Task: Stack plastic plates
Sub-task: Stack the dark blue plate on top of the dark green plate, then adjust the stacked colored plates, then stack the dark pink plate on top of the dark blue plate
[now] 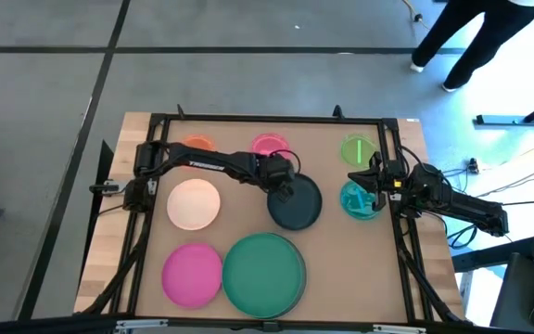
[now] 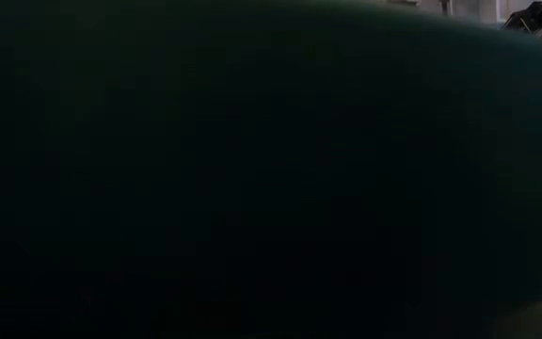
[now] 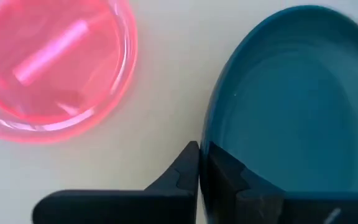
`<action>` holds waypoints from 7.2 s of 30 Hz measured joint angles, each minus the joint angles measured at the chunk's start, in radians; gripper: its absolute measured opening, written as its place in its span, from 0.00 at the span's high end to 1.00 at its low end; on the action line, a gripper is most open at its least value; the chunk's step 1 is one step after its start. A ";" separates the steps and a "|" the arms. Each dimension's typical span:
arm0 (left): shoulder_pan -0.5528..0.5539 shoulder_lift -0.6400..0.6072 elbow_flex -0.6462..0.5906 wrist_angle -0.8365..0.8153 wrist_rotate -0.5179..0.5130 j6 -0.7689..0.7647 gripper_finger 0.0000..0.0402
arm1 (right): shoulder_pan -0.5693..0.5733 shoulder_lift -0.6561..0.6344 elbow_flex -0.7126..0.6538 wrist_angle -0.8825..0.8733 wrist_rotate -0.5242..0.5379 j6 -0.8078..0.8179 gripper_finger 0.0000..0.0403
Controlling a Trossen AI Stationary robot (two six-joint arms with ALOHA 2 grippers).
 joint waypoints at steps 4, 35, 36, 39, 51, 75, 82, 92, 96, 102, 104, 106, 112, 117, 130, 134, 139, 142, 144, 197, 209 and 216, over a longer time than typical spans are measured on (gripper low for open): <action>-0.030 -0.029 0.064 -0.074 -0.029 0.017 0.97 | 0.000 0.001 0.000 -0.004 0.005 0.000 0.99; -0.507 -0.190 -0.152 -0.126 0.004 -0.172 0.97 | 0.000 0.001 0.000 -0.014 0.031 0.015 0.99; -0.506 -0.190 -0.175 -0.091 0.012 -0.172 0.97 | 0.000 0.001 0.000 -0.014 0.031 0.015 0.99; -0.500 -0.190 -0.228 -0.027 0.048 -0.174 0.97 | 0.000 0.001 0.000 -0.014 0.031 0.016 0.99; -0.474 -0.190 -0.294 0.016 0.012 -0.193 0.90 | 0.000 0.001 0.000 -0.015 0.050 0.013 0.99; -0.526 -0.129 -0.140 0.237 0.157 -0.197 0.74 | 0.000 0.001 0.000 -0.026 0.057 0.011 0.99; -0.532 -0.027 -0.142 0.220 0.298 -0.241 0.84 | 0.000 0.001 0.000 -0.031 0.061 0.006 0.99; -0.527 0.004 -0.142 0.203 0.295 -0.180 0.98 | 0.000 0.001 0.000 -0.030 0.061 0.004 0.99; -0.520 0.028 -0.142 0.217 0.309 -0.142 1.00 | 0.000 0.001 0.000 -0.033 0.061 0.003 0.99; -0.505 0.071 -0.139 0.249 0.329 -0.111 1.00 | 0.000 0.001 0.000 -0.044 0.081 0.002 0.99; -0.499 0.077 -0.137 0.252 0.342 -0.100 1.00 | 0.000 0.001 0.000 -0.048 0.096 0.001 0.99; -0.490 0.088 -0.136 0.257 0.348 -0.087 1.00 | 0.000 0.001 0.000 -0.050 0.102 0.001 0.99; -0.450 0.098 -0.136 0.256 0.352 -0.036 1.00 | 0.000 0.001 0.000 -0.052 0.102 0.001 0.99; -0.416 0.100 -0.137 0.250 0.340 0.012 1.00 | 0.000 0.001 0.000 -0.052 0.103 0.001 0.99; -0.310 0.100 -0.140 0.239 0.322 0.165 1.00 | 0.000 0.001 0.000 -0.052 0.102 0.001 0.99; -0.262 0.100 -0.140 0.236 0.284 0.212 1.00 | 0.000 0.001 0.000 -0.052 0.102 0.001 0.99; -0.195 0.100 -0.141 0.237 0.266 0.254 1.00 | 0.000 0.001 0.000 -0.052 0.102 0.001 0.99; -0.170 0.100 -0.142 0.246 0.279 0.254 1.00 | 0.000 0.001 0.000 -0.052 0.102 0.000 0.99; -0.169 0.100 -0.143 0.255 0.295 0.253 1.00 | 0.000 0.001 0.000 -0.052 0.102 0.000 0.99; -0.340 -0.275 -0.143 0.323 -0.069 0.248 0.88 | 0.000 0.008 0.000 -0.100 0.110 -0.028 0.99; -0.387 -0.275 -0.142 -0.154 -0.011 -0.160 0.68 | 0.000 0.008 0.000 -0.114 0.101 -0.048 0.99; -0.511 -0.275 -0.142 -0.226 0.015 -0.273 0.65 | 0.000 0.008 0.000 -0.123 0.105 -0.048 0.99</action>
